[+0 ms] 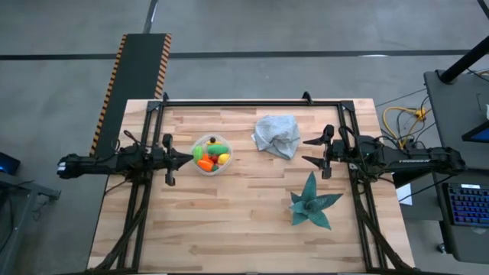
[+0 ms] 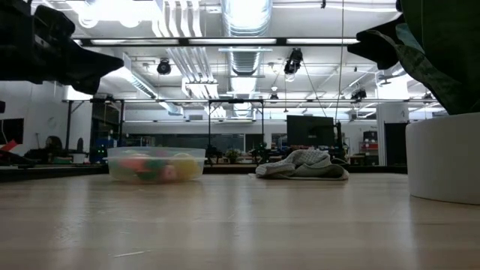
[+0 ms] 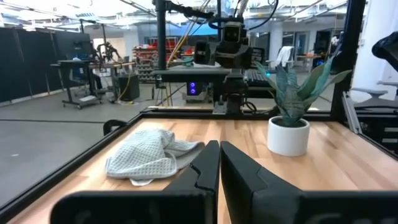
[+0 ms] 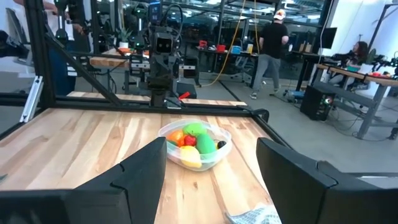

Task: Pick and placing Produce into tupperware
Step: Return to Home Position

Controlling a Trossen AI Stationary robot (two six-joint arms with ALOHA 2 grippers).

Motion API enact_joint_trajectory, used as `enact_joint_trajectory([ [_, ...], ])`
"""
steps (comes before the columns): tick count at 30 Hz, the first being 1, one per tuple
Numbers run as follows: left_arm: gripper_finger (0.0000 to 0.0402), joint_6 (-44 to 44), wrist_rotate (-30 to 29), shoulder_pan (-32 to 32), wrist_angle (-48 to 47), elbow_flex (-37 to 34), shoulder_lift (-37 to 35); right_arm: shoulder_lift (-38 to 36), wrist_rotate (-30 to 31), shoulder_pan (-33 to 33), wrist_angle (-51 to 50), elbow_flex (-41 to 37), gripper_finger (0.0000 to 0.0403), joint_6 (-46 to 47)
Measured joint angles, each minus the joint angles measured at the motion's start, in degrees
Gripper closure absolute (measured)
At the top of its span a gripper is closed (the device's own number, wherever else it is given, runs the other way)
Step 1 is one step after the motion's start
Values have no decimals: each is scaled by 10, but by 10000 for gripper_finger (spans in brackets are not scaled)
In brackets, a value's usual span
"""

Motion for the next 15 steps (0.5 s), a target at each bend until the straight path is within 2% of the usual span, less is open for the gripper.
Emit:
enact_joint_trajectory([
  [5, 402, 0, 0, 0, 0, 0, 11, 0, -4, 0, 0, 0, 165, 29],
  [8, 402, 0, 0, 0, 0, 0, 19, 0, -6, 0, 2, -1, 186, 31],
  [11, 401, 0, -1, 0, 0, 0, 27, 0, -20, 0, 2, -1, 230, 37],
  [15, 402, 0, -3, 0, 0, 0, 37, 0, -68, 0, 2, -1, 321, 32],
])
